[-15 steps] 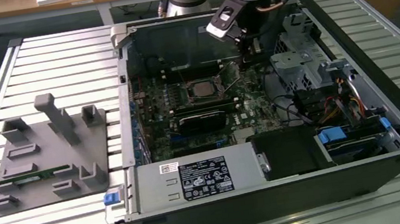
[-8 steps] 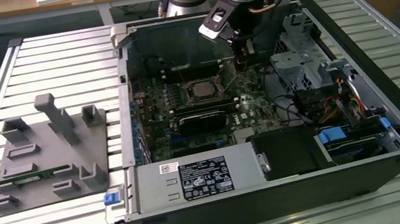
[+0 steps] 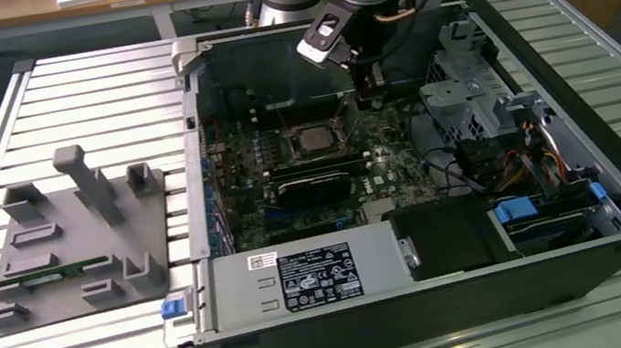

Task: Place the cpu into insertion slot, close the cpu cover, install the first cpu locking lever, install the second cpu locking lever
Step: 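Close the cpu cover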

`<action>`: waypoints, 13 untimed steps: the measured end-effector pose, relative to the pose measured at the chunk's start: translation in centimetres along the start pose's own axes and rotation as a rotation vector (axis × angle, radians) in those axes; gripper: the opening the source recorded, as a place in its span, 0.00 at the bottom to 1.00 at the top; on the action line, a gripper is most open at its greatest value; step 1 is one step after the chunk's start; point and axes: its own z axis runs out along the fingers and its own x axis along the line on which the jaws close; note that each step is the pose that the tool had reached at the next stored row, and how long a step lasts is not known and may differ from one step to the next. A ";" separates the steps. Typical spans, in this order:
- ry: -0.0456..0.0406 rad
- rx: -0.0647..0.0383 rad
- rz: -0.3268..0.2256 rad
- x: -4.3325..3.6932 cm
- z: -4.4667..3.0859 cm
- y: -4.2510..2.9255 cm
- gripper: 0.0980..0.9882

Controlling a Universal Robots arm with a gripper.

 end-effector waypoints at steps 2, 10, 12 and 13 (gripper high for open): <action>0.0001 0.000 0.000 0.00 0.00 -0.33 0.03; 0.0001 0.000 0.000 0.01 -0.01 -1.45 0.03; 0.0000 0.000 0.000 0.01 0.00 -1.65 0.03; 0.0000 0.000 0.000 0.01 0.00 -1.74 0.03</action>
